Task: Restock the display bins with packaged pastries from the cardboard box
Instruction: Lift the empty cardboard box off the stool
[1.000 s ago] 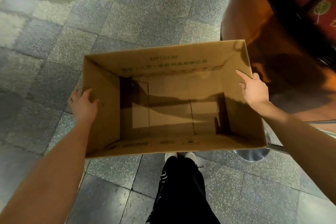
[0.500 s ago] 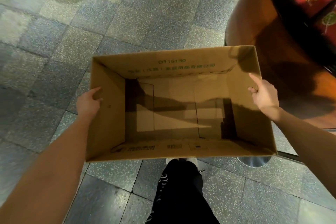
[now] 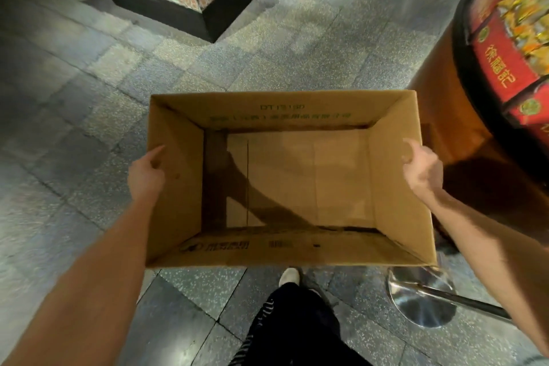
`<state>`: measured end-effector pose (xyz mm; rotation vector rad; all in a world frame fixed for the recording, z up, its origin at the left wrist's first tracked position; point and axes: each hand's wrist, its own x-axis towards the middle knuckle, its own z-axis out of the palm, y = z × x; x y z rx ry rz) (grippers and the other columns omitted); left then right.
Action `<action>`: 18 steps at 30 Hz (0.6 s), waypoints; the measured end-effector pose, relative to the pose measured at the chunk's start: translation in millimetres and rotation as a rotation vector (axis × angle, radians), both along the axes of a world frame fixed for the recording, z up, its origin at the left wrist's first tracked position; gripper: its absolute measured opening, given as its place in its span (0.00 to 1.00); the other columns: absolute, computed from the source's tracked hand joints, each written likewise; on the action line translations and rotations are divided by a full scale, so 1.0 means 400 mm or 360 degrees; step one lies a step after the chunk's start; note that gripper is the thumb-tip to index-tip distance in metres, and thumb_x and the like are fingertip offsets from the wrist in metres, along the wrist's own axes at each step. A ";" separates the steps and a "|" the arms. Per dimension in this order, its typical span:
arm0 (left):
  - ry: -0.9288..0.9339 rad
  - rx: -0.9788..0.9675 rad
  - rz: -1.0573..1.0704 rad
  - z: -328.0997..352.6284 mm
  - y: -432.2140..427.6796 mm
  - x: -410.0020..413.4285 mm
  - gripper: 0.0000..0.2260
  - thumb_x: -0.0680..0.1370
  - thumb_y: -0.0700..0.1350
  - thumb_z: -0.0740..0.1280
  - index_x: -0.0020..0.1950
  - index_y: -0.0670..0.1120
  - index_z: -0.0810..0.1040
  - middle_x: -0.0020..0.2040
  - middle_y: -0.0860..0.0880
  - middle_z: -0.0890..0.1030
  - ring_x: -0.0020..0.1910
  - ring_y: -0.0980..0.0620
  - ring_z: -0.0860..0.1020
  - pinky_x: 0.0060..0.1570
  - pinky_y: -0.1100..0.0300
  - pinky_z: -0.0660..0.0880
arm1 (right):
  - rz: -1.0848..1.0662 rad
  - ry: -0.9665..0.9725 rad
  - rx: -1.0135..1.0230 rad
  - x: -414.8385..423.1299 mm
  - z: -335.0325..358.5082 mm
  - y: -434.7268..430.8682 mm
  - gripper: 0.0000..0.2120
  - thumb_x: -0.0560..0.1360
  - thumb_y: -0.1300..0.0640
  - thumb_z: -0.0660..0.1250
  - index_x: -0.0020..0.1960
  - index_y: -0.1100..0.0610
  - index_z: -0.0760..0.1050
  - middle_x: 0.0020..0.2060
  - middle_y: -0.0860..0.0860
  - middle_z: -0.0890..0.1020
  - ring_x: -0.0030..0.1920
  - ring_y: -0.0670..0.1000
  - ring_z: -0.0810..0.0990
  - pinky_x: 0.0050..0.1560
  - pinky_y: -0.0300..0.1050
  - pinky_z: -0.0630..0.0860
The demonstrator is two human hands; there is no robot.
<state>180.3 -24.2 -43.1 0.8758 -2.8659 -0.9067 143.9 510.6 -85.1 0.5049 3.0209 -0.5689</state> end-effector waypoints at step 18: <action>0.0231 -0.0137 0.1041 0.276 -0.251 0.776 0.18 0.80 0.48 0.64 0.70 0.59 0.73 0.67 0.46 0.77 0.63 0.42 0.76 0.60 0.47 0.72 | 0.1025 0.0186 -0.0067 -0.035 0.275 -0.602 0.19 0.79 0.52 0.66 0.69 0.51 0.73 0.58 0.57 0.82 0.55 0.62 0.81 0.49 0.55 0.79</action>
